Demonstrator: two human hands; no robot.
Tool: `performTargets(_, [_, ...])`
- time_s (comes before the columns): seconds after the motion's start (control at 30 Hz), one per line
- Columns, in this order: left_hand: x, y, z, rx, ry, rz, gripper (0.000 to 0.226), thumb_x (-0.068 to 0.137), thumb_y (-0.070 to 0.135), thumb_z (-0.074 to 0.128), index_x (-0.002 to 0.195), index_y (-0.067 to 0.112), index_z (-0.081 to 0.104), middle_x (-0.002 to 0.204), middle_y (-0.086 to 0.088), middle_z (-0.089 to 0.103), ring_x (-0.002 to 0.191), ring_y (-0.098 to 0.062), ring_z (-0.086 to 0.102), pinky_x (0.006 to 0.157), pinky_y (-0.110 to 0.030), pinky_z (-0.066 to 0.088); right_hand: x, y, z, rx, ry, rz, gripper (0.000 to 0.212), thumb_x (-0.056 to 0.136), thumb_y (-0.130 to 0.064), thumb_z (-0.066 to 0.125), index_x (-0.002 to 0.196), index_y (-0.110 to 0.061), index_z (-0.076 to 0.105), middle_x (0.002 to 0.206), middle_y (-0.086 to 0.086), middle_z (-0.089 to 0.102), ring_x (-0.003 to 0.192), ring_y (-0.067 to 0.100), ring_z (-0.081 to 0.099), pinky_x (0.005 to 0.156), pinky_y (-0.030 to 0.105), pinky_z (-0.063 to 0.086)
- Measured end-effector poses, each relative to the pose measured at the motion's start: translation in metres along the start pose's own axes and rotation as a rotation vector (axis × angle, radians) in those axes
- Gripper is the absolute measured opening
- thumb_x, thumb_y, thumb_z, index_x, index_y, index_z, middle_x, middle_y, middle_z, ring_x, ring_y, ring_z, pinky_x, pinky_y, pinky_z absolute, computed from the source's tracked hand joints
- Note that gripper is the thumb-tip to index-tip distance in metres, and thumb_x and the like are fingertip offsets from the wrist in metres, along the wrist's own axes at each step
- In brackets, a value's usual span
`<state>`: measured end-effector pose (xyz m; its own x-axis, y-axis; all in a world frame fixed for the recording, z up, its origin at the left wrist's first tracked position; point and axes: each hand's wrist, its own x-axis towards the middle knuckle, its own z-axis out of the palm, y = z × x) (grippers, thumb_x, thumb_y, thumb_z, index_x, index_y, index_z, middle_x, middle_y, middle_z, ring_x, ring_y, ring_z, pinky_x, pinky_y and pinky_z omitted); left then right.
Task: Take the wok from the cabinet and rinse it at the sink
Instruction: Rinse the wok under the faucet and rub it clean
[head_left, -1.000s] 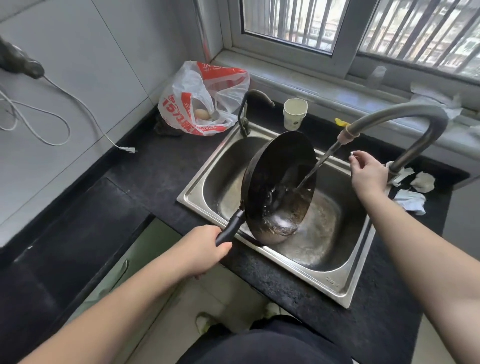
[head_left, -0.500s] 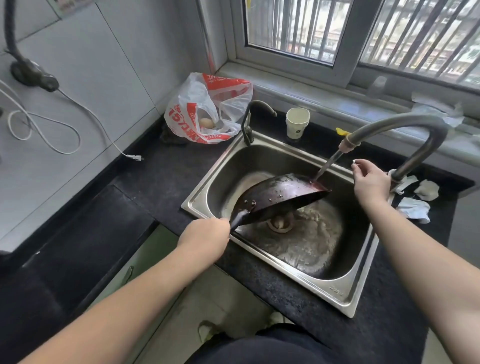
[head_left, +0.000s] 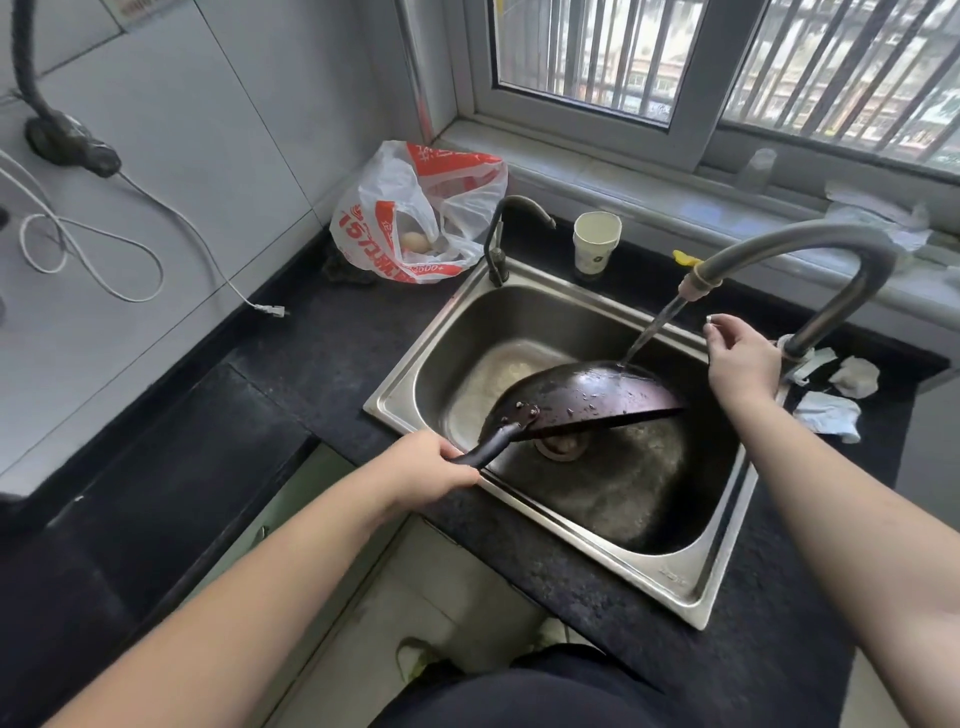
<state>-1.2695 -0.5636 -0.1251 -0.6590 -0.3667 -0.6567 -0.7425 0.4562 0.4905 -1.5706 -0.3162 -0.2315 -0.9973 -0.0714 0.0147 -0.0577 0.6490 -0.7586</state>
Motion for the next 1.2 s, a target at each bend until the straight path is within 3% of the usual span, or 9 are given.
performTargets(0.13, [-0.003, -0.005, 0.004, -0.334, -0.127, -0.105, 0.016, 0.088, 0.017, 0.062, 0.074, 0.015, 0.056, 0.062, -0.001, 0.049, 0.042, -0.008, 0.04, 0.038, -0.018, 0.023, 0.001, 0.001, 0.0, 0.007, -0.005, 0.007, 0.03, 0.095, -0.035, 0.055, 0.117, -0.019, 0.068, 0.112, 0.004, 0.071, 0.105, 0.022, 0.063, 0.09, 0.023, 0.04])
performTargets(0.23, [-0.002, -0.005, 0.006, -0.327, -0.076, -0.1, 0.017, 0.088, 0.018, 0.061, 0.073, 0.015, 0.056, 0.063, -0.001, 0.051, 0.039, -0.007, 0.037, 0.037, -0.017, 0.018, 0.002, 0.002, 0.001, 0.003, -0.003, 0.01, 0.03, 0.095, -0.036, 0.055, 0.117, -0.02, 0.067, 0.112, 0.004, 0.071, 0.105, 0.022, 0.062, 0.092, 0.025, 0.041])
performTargets(0.6, [-0.001, 0.001, 0.011, -0.313, 0.048, -0.078, 0.022, 0.086, 0.015, 0.061, 0.065, 0.009, 0.057, 0.061, -0.009, 0.054, 0.036, -0.012, 0.035, 0.038, -0.015, 0.022, 0.002, 0.001, 0.0, -0.011, -0.002, 0.007, 0.031, 0.095, -0.036, 0.055, 0.118, -0.02, 0.067, 0.114, 0.005, 0.071, 0.108, 0.024, 0.062, 0.095, 0.03, 0.043])
performTargets(0.73, [0.003, 0.012, 0.0, -0.198, 0.108, -0.042, 0.027, 0.078, 0.022, 0.064, 0.075, -0.005, 0.067, 0.062, -0.012, 0.057, 0.04, -0.018, 0.038, 0.043, -0.021, 0.029, 0.001, 0.002, 0.0, -0.005, 0.0, 0.012, 0.03, 0.095, -0.036, 0.056, 0.118, -0.021, 0.067, 0.113, 0.004, 0.071, 0.107, 0.023, 0.062, 0.095, 0.029, 0.042])
performTargets(0.83, [0.004, 0.028, -0.019, -0.037, 0.167, 0.026, 0.02, 0.077, 0.022, 0.069, 0.077, 0.003, 0.072, 0.055, -0.002, 0.066, 0.04, -0.012, 0.05, 0.045, -0.019, 0.038, 0.002, 0.002, 0.001, -0.002, 0.005, 0.007, 0.03, 0.095, -0.036, 0.055, 0.117, -0.02, 0.068, 0.112, 0.004, 0.071, 0.107, 0.024, 0.062, 0.093, 0.029, 0.043])
performTargets(0.9, [0.003, 0.042, -0.028, 0.066, 0.195, 0.062, 0.013, 0.075, 0.027, 0.072, 0.082, 0.016, 0.071, 0.063, 0.0, 0.073, 0.059, -0.012, 0.067, 0.061, -0.025, 0.054, 0.002, 0.003, 0.002, -0.004, 0.012, -0.004, 0.03, 0.095, -0.036, 0.055, 0.116, -0.019, 0.068, 0.111, 0.005, 0.072, 0.107, 0.024, 0.063, 0.091, 0.028, 0.043])
performTargets(1.0, [0.0, 0.059, -0.033, 0.238, 0.223, 0.104, 0.021, 0.073, 0.032, 0.074, 0.091, 0.022, 0.07, 0.082, 0.002, 0.073, 0.079, -0.018, 0.069, 0.078, -0.032, 0.057, 0.002, 0.002, 0.001, -0.01, 0.014, 0.001, 0.031, 0.095, -0.036, 0.055, 0.116, -0.018, 0.068, 0.11, 0.007, 0.072, 0.106, 0.025, 0.063, 0.088, 0.027, 0.042])
performTargets(1.1, [-0.001, 0.071, -0.035, 0.333, 0.254, 0.129, 0.03, 0.072, 0.033, 0.076, 0.099, 0.022, 0.069, 0.089, 0.002, 0.07, 0.082, -0.018, 0.066, 0.076, -0.03, 0.055, 0.001, 0.001, 0.0, -0.018, 0.01, 0.0, 0.03, 0.095, -0.036, 0.055, 0.116, -0.019, 0.068, 0.11, 0.006, 0.072, 0.106, 0.025, 0.062, 0.084, 0.024, 0.039])
performTargets(1.2, [-0.003, 0.082, -0.035, 0.382, 0.276, 0.138, 0.027, 0.07, 0.032, 0.077, 0.094, 0.019, 0.072, 0.078, 0.001, 0.07, 0.075, -0.017, 0.067, 0.069, -0.028, 0.055, 0.001, 0.0, -0.001, -0.036, 0.005, 0.002, 0.03, 0.096, -0.036, 0.054, 0.117, -0.02, 0.068, 0.111, 0.007, 0.071, 0.107, 0.026, 0.062, 0.083, 0.025, 0.039])
